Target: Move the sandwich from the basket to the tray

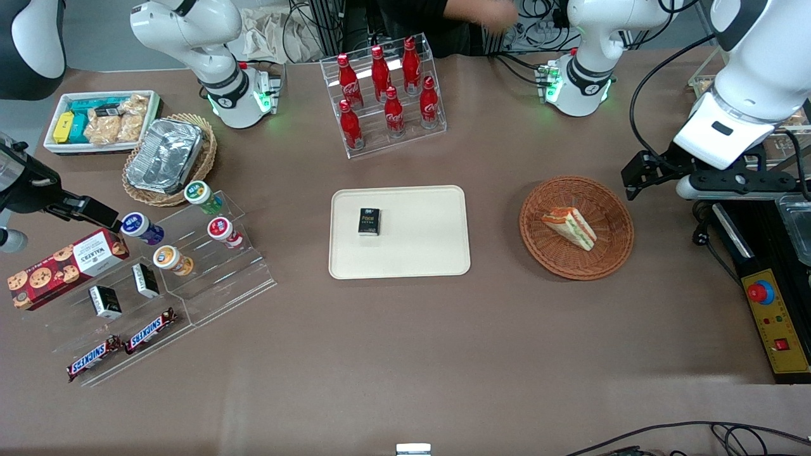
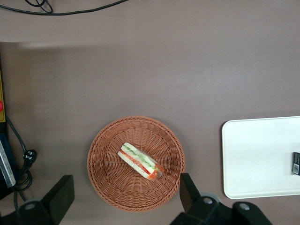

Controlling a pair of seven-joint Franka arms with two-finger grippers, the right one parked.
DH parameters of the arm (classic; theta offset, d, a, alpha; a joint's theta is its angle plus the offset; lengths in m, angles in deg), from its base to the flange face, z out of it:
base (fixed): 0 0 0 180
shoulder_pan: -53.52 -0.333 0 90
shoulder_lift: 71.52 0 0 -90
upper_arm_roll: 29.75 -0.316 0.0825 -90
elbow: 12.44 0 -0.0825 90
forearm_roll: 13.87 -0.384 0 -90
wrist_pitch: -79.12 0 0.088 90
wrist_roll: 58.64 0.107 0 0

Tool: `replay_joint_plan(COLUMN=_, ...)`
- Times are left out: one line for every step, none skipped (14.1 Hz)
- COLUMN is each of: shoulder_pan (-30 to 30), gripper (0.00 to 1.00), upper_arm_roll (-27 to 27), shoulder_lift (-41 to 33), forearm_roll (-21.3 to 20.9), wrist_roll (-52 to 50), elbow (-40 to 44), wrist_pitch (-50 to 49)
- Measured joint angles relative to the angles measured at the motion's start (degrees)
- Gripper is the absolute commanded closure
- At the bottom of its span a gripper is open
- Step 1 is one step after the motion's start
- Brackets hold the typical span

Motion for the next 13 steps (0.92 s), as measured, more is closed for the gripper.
replay_joint_plan(shoulder_pan=0.0, gripper=0.0, upper_arm_roll=0.0, shoulder_lift=-0.03, forearm_roll=0.0, wrist_roll=0.0, elbow=0.0, wrist_pitch=0.0)
replay_joint_plan(shoulder_pan=0.0, gripper=0.0, upper_arm_roll=0.0, shoulder_lift=-0.08, forearm_roll=0.0, wrist_roll=0.0, elbow=0.0, wrist_pitch=0.0)
replay_joint_plan(shoulder_pan=0.0, gripper=0.0, upper_arm_roll=0.0, shoulder_lift=-0.12, forearm_roll=0.0, wrist_roll=0.0, elbow=0.0, wrist_pitch=0.0)
replay_joint_plan(shoulder_pan=0.0, gripper=0.0, upper_arm_roll=0.0, shoulder_lift=-0.14, forearm_roll=0.0, wrist_roll=0.0, elbow=0.0, wrist_pitch=0.0)
replay_joint_plan(shoulder_pan=0.0, gripper=0.0, upper_arm_roll=0.0, shoulder_lift=-0.14, forearm_roll=0.0, wrist_roll=0.0, elbow=0.0, wrist_pitch=0.0)
replay_joint_plan(shoulder_pan=0.0, gripper=0.0, upper_arm_roll=-0.02, shoulder_lift=-0.14, forearm_roll=0.0, wrist_roll=0.0, elbow=0.0, wrist_pitch=0.0)
replay_joint_plan(shoulder_pan=0.0, gripper=0.0, upper_arm_roll=-0.04, shoulder_lift=-0.14, forearm_roll=0.0, wrist_roll=-0.04, elbow=0.0, wrist_pitch=0.0)
replay_joint_plan(shoulder_pan=0.0, gripper=0.0, upper_arm_roll=-0.07, shoulder_lift=-0.14, forearm_roll=0.0, wrist_roll=-0.08, elbow=0.0, wrist_pitch=0.0)
replay_joint_plan(shoulder_pan=0.0, gripper=0.0, upper_arm_roll=-0.1, shoulder_lift=-0.14, forearm_roll=0.0, wrist_roll=-0.23, elbow=0.0, wrist_pitch=0.0)
replay_joint_plan(shoulder_pan=0.0, gripper=0.0, upper_arm_roll=-0.13, shoulder_lift=-0.14, forearm_roll=0.01, wrist_roll=-1.02, elbow=0.0, wrist_pitch=0.0)
replay_joint_plan(shoulder_pan=0.0, gripper=0.0, upper_arm_roll=-0.13, shoulder_lift=-0.14, forearm_roll=0.03, wrist_roll=-3.36, elbow=0.0, wrist_pitch=0.0)
replay_joint_plan(shoulder_pan=0.04, gripper=0.0, upper_arm_roll=-0.12, shoulder_lift=-0.14, forearm_roll=0.03, wrist_roll=-7.16, elbow=-0.01, wrist_pitch=-0.01)
replay_joint_plan(shoulder_pan=0.13, gripper=0.0, upper_arm_roll=-0.07, shoulder_lift=-0.14, forearm_roll=0.03, wrist_roll=-11.52, elbow=-0.01, wrist_pitch=-0.11)
